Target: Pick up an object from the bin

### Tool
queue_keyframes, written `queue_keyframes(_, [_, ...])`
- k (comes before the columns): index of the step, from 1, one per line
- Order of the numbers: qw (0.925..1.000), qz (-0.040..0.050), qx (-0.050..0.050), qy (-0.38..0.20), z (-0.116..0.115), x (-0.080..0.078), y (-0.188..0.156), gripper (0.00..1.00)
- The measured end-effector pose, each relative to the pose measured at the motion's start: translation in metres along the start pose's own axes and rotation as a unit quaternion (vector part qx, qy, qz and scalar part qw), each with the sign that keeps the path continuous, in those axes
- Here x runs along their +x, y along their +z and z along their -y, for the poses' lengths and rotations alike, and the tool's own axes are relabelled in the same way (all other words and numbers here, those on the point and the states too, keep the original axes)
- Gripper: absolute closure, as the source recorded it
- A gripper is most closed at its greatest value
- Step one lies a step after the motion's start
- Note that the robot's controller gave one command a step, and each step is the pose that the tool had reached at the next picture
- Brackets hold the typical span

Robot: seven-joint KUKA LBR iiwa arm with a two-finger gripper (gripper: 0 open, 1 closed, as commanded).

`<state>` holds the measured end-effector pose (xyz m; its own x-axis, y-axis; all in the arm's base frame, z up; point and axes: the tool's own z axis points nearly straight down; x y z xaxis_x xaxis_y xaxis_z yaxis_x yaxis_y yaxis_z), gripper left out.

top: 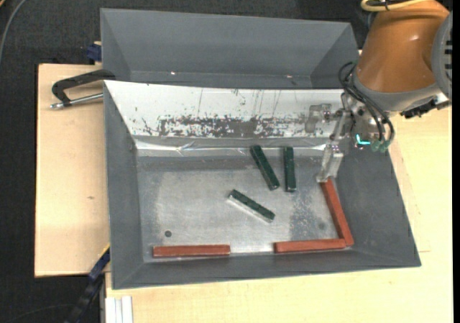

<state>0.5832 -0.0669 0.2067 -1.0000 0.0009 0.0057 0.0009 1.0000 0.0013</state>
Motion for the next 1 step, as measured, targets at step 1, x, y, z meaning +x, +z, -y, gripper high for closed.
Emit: queue_keyframes(1, [0.9997,-0.0001,-0.001,-0.023,-0.0631,0.0314,0.1218,0.00])
